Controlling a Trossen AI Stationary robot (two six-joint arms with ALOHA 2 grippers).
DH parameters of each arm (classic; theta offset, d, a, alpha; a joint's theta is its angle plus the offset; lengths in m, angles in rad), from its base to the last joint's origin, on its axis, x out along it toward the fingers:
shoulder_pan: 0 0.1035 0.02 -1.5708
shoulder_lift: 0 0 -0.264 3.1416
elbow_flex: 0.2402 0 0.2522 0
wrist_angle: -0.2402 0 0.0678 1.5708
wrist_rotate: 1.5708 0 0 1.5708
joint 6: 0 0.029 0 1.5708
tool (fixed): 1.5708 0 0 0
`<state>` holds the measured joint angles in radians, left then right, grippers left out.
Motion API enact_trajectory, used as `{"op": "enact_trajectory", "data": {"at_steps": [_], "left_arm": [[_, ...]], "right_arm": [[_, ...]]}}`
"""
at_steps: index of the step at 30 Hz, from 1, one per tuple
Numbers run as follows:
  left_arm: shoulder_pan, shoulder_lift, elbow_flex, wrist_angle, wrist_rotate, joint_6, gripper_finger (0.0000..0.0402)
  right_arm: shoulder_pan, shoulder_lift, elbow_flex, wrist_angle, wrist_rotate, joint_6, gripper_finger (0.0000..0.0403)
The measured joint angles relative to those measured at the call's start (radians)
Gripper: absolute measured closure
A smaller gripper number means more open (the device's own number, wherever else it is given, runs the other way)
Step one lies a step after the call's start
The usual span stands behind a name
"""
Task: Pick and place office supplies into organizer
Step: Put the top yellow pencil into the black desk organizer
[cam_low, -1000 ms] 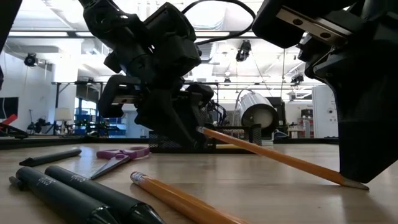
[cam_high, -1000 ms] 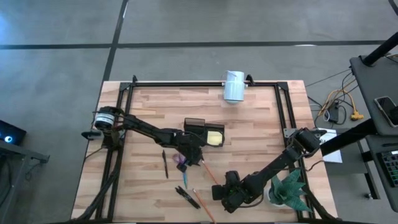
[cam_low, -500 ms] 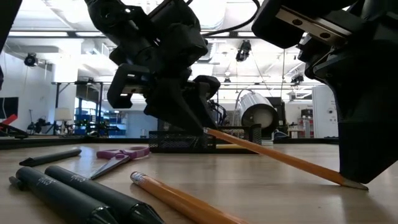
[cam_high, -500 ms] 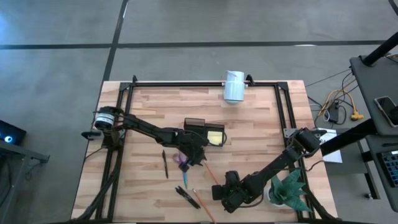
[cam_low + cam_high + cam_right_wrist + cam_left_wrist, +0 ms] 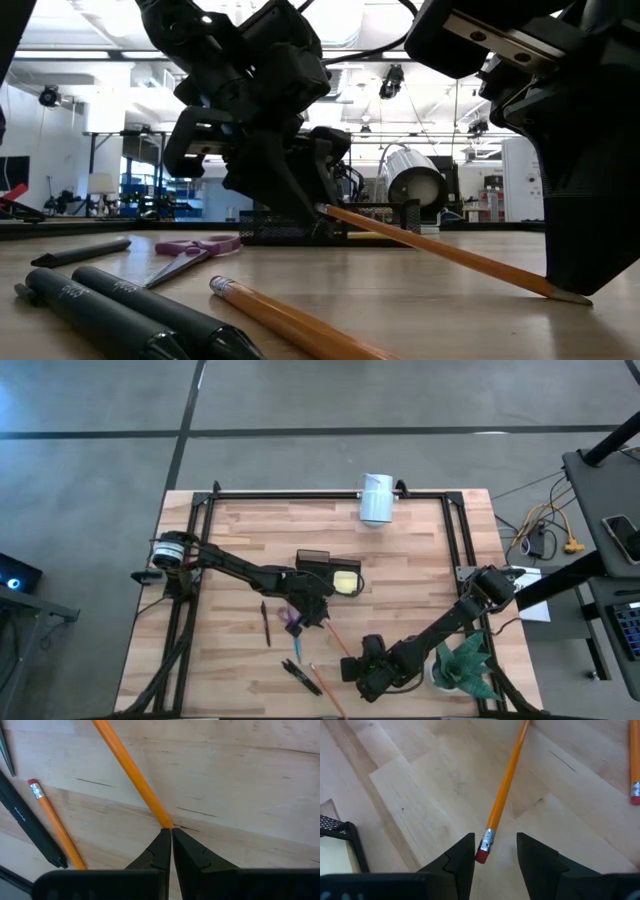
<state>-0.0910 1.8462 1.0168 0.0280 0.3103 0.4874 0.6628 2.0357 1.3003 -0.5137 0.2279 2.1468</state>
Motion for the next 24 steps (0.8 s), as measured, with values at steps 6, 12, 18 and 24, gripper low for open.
{"op": "enact_trajectory", "data": {"at_steps": [6,12,18,24], "left_arm": [[0.0,0.0,0.0,0.015,0.0,0.0,0.0307],[0.0,0.0,0.0,0.022,0.0,0.001,0.0364],[0.0,0.0,0.0,0.017,-0.002,0.026,0.037],[-0.001,0.0,0.0,0.007,-0.007,0.054,0.0372]], "right_arm": [[0.0,0.0,0.0,0.0,0.0,0.0,0.0392],[0.0,0.0,0.0,0.0,0.0,0.0,0.0392],[0.0,0.0,0.0,0.0,0.0,0.0,0.0392],[0.001,0.0,-0.001,0.0,0.001,-0.016,0.0392]]}}
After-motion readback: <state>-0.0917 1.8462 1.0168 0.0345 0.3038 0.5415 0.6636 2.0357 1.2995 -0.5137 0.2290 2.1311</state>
